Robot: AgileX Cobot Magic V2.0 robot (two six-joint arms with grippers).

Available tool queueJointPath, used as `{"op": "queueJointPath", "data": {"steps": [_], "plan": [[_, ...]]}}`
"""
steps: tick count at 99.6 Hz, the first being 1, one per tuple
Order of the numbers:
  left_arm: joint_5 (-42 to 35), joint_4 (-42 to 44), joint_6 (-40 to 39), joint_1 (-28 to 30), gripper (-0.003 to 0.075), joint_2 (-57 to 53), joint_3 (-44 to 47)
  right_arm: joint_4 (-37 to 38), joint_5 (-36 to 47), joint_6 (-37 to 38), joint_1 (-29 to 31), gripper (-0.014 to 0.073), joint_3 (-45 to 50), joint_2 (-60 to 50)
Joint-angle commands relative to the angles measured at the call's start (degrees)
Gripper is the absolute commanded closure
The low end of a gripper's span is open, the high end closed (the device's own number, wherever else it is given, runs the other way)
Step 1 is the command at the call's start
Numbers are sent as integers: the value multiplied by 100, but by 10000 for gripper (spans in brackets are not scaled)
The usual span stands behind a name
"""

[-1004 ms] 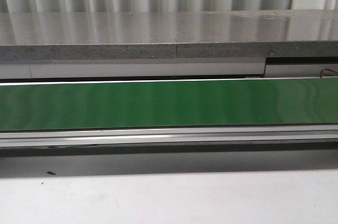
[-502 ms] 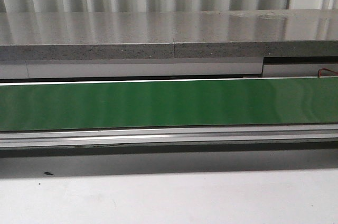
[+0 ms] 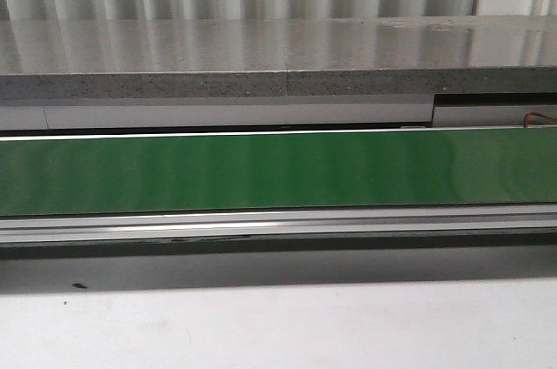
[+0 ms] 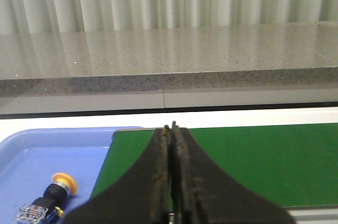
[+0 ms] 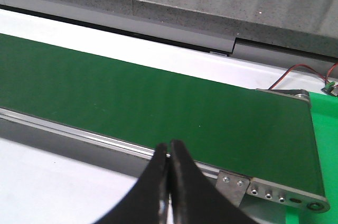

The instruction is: Move button from right to left

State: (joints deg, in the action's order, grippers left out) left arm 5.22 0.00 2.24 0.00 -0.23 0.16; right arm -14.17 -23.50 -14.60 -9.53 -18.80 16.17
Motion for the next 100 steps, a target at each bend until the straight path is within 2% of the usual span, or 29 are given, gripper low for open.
{"op": "queueJointPath", "data": {"steps": [1,10,20,33,45,55,78,90,100], "plan": [[-522,-35,-56,3,741,-188,222,-37,468,-44,2,662,-131,52],[-522,-35,-56,3,741,-188,222,7,690,-44,7,662,-131,52],[-522,-35,-56,3,741,-188,222,69,1302,-44,24,662,-104,52],[-522,-35,-56,12,741,-188,222,661,2054,-39,108,662,135,52],[-522,-35,-56,12,741,-188,222,723,2879,504,338,662,574,-23],[-522,-35,-56,12,741,-188,222,1001,3159,904,497,662,958,-286],[-522,-35,-56,12,741,-188,222,1161,3189,1496,935,662,1935,-1248],[-522,-35,-56,12,741,-188,222,1344,2350,1505,1074,662,1916,-1779],[-522,-35,-56,12,741,-188,222,1378,2118,1505,1107,662,1916,-1786]]}}
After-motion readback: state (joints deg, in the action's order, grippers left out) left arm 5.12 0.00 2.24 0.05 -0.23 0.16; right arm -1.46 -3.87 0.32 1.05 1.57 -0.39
